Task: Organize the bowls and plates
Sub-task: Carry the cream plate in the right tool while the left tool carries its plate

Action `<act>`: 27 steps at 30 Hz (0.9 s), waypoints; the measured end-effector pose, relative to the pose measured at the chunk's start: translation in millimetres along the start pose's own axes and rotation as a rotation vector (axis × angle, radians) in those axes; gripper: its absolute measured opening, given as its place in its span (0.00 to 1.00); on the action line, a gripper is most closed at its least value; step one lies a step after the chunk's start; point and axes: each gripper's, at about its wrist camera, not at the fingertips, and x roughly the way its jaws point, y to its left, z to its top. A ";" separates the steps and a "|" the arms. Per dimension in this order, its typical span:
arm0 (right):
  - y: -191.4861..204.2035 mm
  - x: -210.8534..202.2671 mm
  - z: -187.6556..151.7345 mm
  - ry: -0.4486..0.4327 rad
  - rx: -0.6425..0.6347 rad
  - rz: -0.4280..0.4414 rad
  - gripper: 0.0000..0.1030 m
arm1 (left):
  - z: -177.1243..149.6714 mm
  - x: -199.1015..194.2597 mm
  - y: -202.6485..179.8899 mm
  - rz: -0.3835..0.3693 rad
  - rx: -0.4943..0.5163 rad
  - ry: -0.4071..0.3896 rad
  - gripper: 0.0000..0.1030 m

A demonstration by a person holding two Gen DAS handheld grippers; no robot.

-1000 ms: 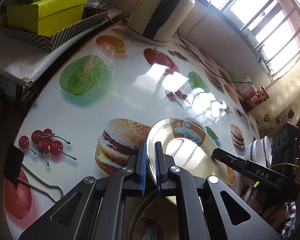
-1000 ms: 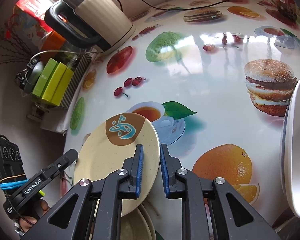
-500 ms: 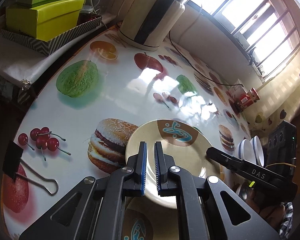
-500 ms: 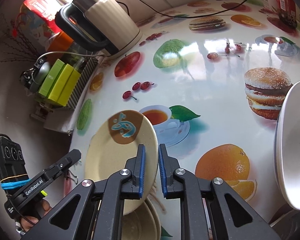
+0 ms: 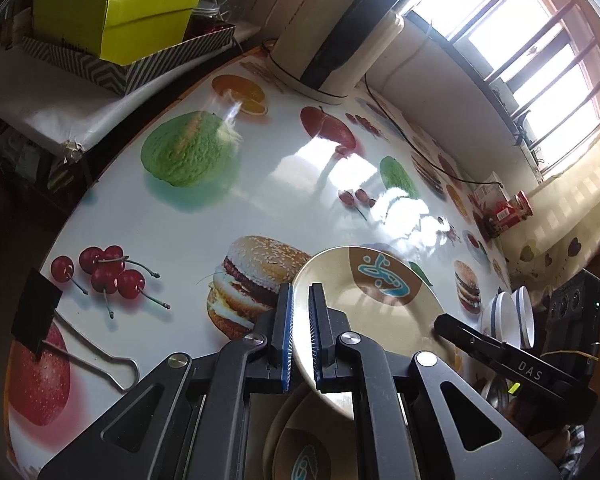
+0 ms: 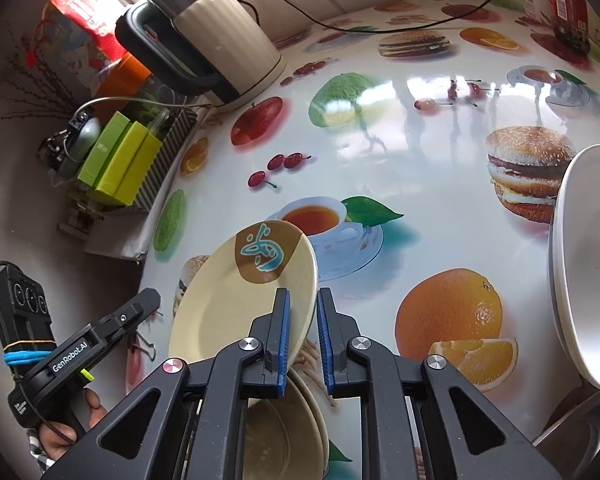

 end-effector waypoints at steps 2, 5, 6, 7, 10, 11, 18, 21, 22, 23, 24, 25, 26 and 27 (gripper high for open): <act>0.2 0.9 0.7 0.001 -0.001 -0.002 0.13 | 0.2 8.1 1.0 -0.055 -0.009 0.039 0.08; -0.1 2.6 1.3 0.004 -0.001 -0.004 0.13 | -0.6 16.7 3.3 -0.069 -0.037 0.067 0.08; -0.2 2.8 1.4 0.005 -0.002 -0.003 0.13 | -1.0 17.7 2.8 -0.082 -0.042 0.070 0.08; -0.6 3.1 1.3 0.005 -0.003 -0.007 0.14 | -0.7 19.0 2.3 -0.088 -0.046 0.072 0.08; -1.3 4.3 1.1 0.008 0.001 -0.009 0.14 | 1.0 21.3 2.0 -0.089 -0.059 0.076 0.08; -1.4 4.4 1.1 0.008 0.000 -0.009 0.14 | 2.1 19.4 2.3 -0.073 -0.062 0.065 0.08; -3.0 8.3 2.6 0.015 0.007 -0.013 0.14 | 8.9 15.2 13.5 -0.039 -0.056 0.062 0.10; -3.6 9.2 2.8 0.016 0.009 -0.012 0.14 | 5.9 22.4 18.9 -0.071 -0.086 0.095 0.14; -3.9 9.5 3.0 0.016 0.009 -0.012 0.14 | 4.8 24.3 19.6 -0.085 -0.093 0.101 0.15; -4.0 10.0 3.0 0.017 0.008 -0.013 0.14 | 3.6 25.8 19.0 -0.093 -0.094 0.106 0.15; -4.2 10.3 3.1 0.018 0.009 -0.013 0.14 | 2.7 27.0 18.4 -0.096 -0.093 0.108 0.15; -4.3 10.2 3.3 0.019 0.007 -0.013 0.14 | 2.5 27.7 17.2 -0.097 -0.091 0.110 0.15; -4.5 10.3 3.3 0.019 0.005 -0.014 0.14 | 2.8 27.7 16.8 -0.097 -0.093 0.107 0.15; -4.6 10.5 3.7 0.020 0.006 -0.014 0.14 | 3.2 27.8 16.4 -0.099 -0.095 0.105 0.15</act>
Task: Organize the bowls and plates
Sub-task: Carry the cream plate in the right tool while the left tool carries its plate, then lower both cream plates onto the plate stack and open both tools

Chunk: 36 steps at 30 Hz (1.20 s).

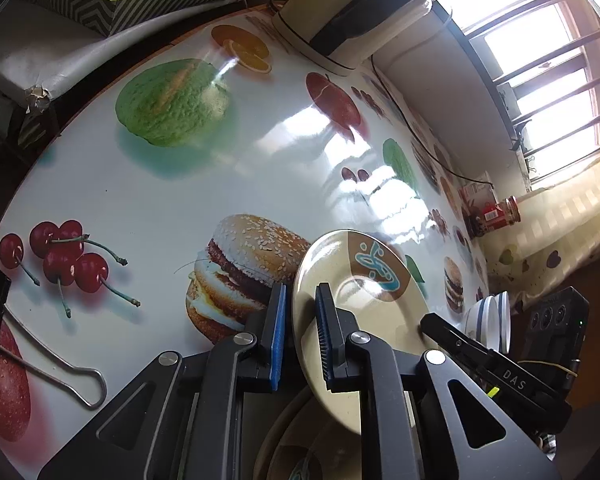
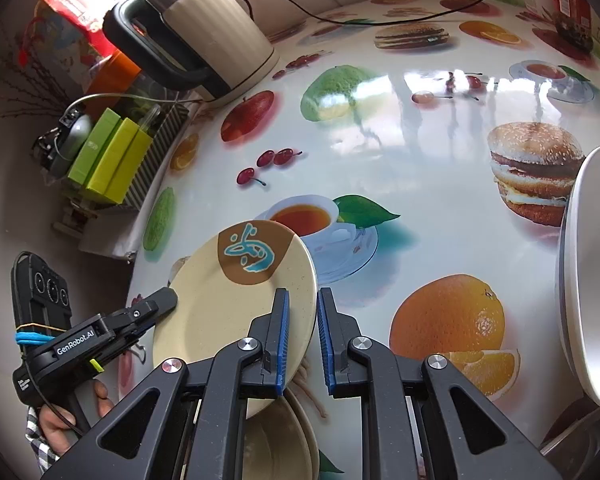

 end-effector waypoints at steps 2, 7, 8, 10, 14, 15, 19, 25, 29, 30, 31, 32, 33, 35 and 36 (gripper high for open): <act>-0.1 0.2 -0.1 0.000 0.000 0.001 0.14 | 0.3 0.6 -1.6 -0.003 0.000 -0.001 0.15; 0.1 -0.4 0.1 -0.002 -0.004 -0.001 0.14 | -0.6 -1.8 -6.9 0.011 0.019 -0.011 0.15; 0.2 -0.7 0.2 -0.003 -0.005 -0.001 0.14 | -0.5 -2.6 -7.5 0.011 0.021 -0.015 0.15; 1.8 -1.8 0.8 -0.005 -0.012 -0.004 0.14 | -0.8 -4.8 -10.0 0.012 0.030 -0.023 0.15; 4.1 -6.0 -0.6 -0.014 -0.022 -0.004 0.14 | -2.7 -12.3 -14.6 0.015 0.049 -0.038 0.14; 4.7 -7.3 -1.2 -0.016 -0.022 -0.003 0.14 | -3.1 -14.2 -15.4 0.015 0.050 -0.042 0.15; 8.0 -14.4 -4.4 -0.026 -0.028 0.007 0.14 | -8.1 -23.3 -18.1 0.016 0.064 -0.058 0.15; 14.0 -27.4 -11.9 -0.042 -0.043 0.012 0.14 | -20.7 -38.7 -18.8 0.007 0.072 -0.077 0.15; 18.0 -34.7 -20.5 -0.048 -0.054 0.019 0.14 | -32.5 -47.7 -17.2 0.006 0.077 -0.086 0.14; 18.9 -36.6 -23.3 -0.048 -0.058 0.021 0.14 | -35.9 -49.4 -16.8 0.009 0.082 -0.087 0.15; 19.7 -38.5 -26.4 -0.049 -0.062 0.024 0.14 | -39.5 -50.9 -16.1 0.012 0.081 -0.088 0.15; 20.1 -40.2 -29.5 -0.051 -0.063 0.025 0.14 | -43.2 -52.2 -16.0 0.012 0.083 -0.088 0.15; 20.6 -41.8 -32.3 -0.053 -0.065 0.024 0.14 | -47.1 -53.4 -15.8 0.014 0.086 -0.088 0.15; 20.3 -44.0 -38.4 -0.052 -0.066 0.025 0.14 | -54.6 -55.2 -14.9 0.016 0.087 -0.088 0.15; 19.9 -44.8 -41.5 -0.051 -0.067 0.025 0.14 | -58.8 -56.3 -14.2 0.016 0.092 -0.089 0.15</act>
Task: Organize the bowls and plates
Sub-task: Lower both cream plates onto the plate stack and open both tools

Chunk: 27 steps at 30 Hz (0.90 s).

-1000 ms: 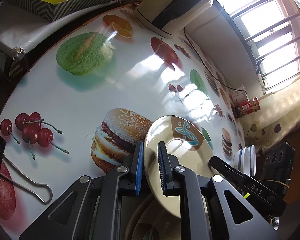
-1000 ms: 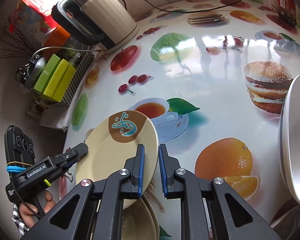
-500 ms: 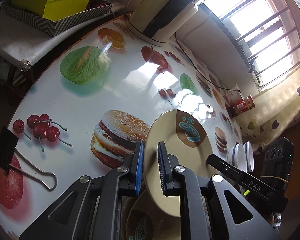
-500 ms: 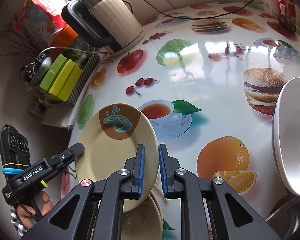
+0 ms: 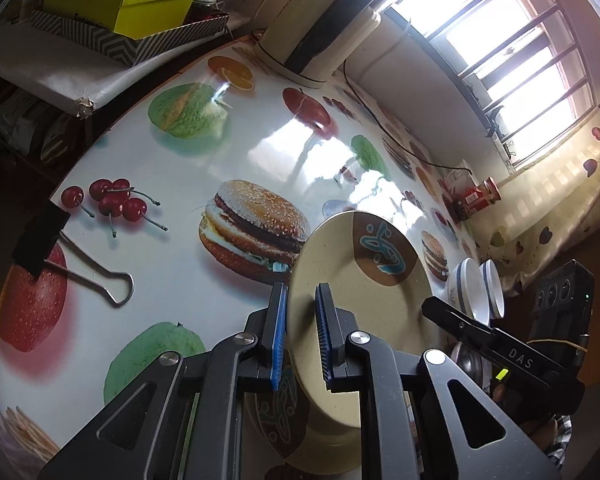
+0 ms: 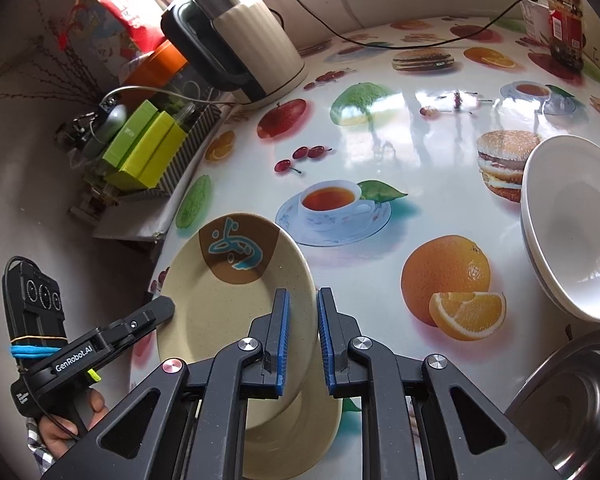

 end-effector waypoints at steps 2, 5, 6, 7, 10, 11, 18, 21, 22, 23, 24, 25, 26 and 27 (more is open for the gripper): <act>-0.5 -1.8 -7.0 0.003 -0.003 0.001 0.14 | -7.9 -2.4 0.9 0.001 -0.002 0.001 0.15; -1.9 -2.7 -17.1 0.011 -0.002 -0.002 0.14 | -17.5 -3.3 2.4 0.005 -0.006 0.008 0.15; -2.4 -2.9 -20.4 0.013 -0.001 -0.003 0.14 | -20.2 -3.8 2.6 0.005 -0.004 0.008 0.15; -2.9 -3.1 -23.7 0.014 -0.002 -0.002 0.14 | -22.7 -4.1 3.1 0.007 -0.006 0.009 0.15; -5.1 -4.0 -30.8 0.018 0.004 0.000 0.14 | -29.2 -4.7 2.6 0.009 -0.008 0.011 0.14; -5.6 -4.6 -32.6 0.018 0.005 0.000 0.14 | -31.0 -5.5 2.3 0.009 -0.007 0.010 0.15; -5.9 -8.2 -40.2 0.015 0.001 0.000 0.14 | -36.8 -7.7 2.0 0.011 -0.005 0.011 0.15; -5.8 -8.7 -43.1 0.015 -0.002 -0.002 0.14 | -38.8 -7.6 3.2 0.014 -0.006 0.015 0.15; -5.9 -8.8 -44.4 0.015 -0.002 -0.003 0.14 | -39.6 -7.7 3.3 0.015 -0.006 0.015 0.15; -6.0 -8.8 -45.5 0.015 -0.002 -0.005 0.14 | -40.8 -8.0 3.2 0.015 -0.004 0.014 0.15; -6.2 -8.9 -46.5 0.015 -0.003 -0.006 0.14 | -41.6 -7.7 3.9 0.017 -0.003 0.016 0.15; -6.3 -8.8 -46.8 0.017 -0.002 -0.005 0.14 | -42.8 -7.4 4.5 0.019 -0.004 0.018 0.15; -6.1 -8.5 -47.1 0.018 -0.001 -0.007 0.14 | -43.5 -7.5 4.6 0.021 -0.002 0.019 0.15; -5.9 -8.2 -47.8 0.018 -0.003 -0.008 0.14 | -44.2 -7.6 3.9 0.026 0.002 0.017 0.15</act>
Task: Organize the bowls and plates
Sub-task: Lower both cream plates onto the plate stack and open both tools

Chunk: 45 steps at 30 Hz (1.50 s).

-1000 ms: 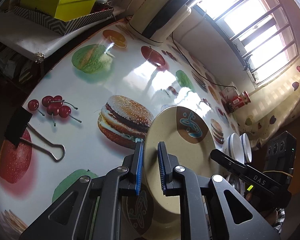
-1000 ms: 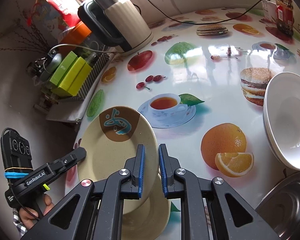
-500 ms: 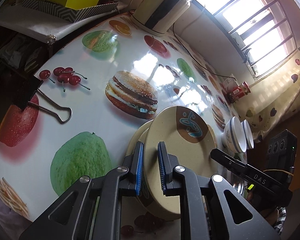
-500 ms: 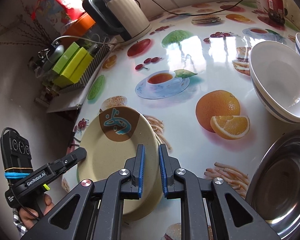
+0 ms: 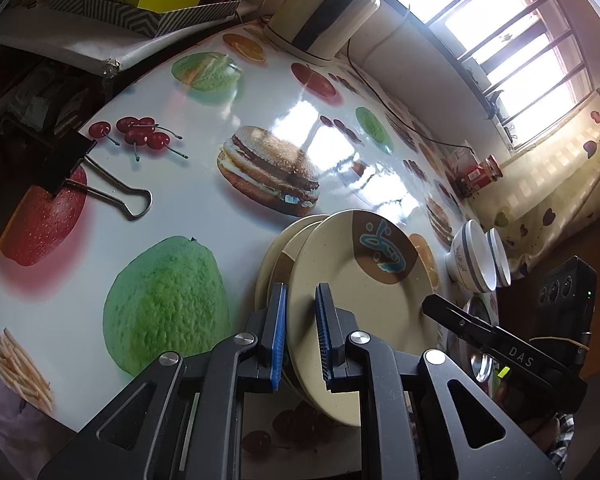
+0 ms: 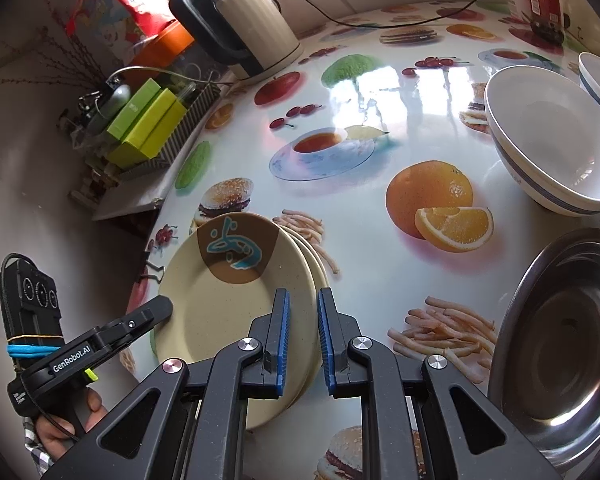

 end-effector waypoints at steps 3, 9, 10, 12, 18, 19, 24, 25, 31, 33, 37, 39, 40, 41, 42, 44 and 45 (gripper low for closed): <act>2.3 1.7 -1.7 -0.003 -0.015 -0.015 0.14 | -1.1 1.1 1.7 0.000 -0.004 0.002 0.15; 2.8 4.6 -2.6 -0.008 -0.025 -0.029 0.16 | -1.1 2.4 -0.8 0.007 0.009 0.001 0.15; 2.5 4.8 -2.4 -0.009 -0.027 -0.031 0.16 | -1.0 2.4 -0.9 0.007 0.008 0.000 0.15; 1.2 5.0 -2.3 -0.011 -0.025 -0.032 0.16 | -1.3 3.5 -2.1 0.008 0.008 0.000 0.15; -0.9 5.4 -3.6 -0.010 -0.020 -0.031 0.16 | -2.1 4.4 -7.0 0.033 0.033 -0.003 0.15; -1.0 5.4 -3.7 -0.010 -0.019 -0.030 0.16 | -2.3 4.0 -7.1 0.031 0.031 -0.004 0.15; -1.7 4.7 -3.5 -0.012 -0.017 -0.029 0.16 | -2.2 4.3 -6.9 0.036 0.040 -0.004 0.15; -1.7 5.1 -3.5 -0.011 -0.017 -0.029 0.16 | -2.2 4.4 -7.0 0.036 0.041 -0.005 0.15; -3.0 4.6 -3.4 -0.010 -0.016 -0.024 0.17 | -4.0 2.1 -7.2 0.040 0.049 -0.019 0.15; -3.5 4.5 -3.2 -0.011 -0.017 -0.023 0.18 | -4.8 1.2 -7.4 0.045 0.051 -0.025 0.15; -1.6 4.9 -4.7 -0.016 -0.024 -0.026 0.26 | -7.3 -3.3 -6.5 0.053 0.067 -0.050 0.17; -0.4 5.0 -6.1 -0.021 -0.029 -0.028 0.27 | -8.5 -4.5 -4.8 0.046 0.064 -0.056 0.18; -0.1 4.5 -7.2 -0.023 -0.029 -0.028 0.28 | -9.3 -4.8 -3.9 0.045 0.062 -0.057 0.18; 0.1 4.2 -8.0 -0.024 -0.029 -0.028 0.28 | -10.2 -5.5 -2.9 0.042 0.057 -0.059 0.18; 0.2 4.0 -8.0 -0.025 -0.030 -0.024 0.29 | -11.2 -6.5 -2.3 0.035 0.058 -0.060 0.18; -0.4 3.1 -10.5 -0.024 -0.032 -0.017 0.30 | -14.0 -6.8 -1.6 0.026 0.062 -0.053 0.20; -0.2 1.1 -12.6 -0.028 -0.037 -0.015 0.30 | -15.7 -6.4 -1.0 0.017 0.064 -0.045 0.20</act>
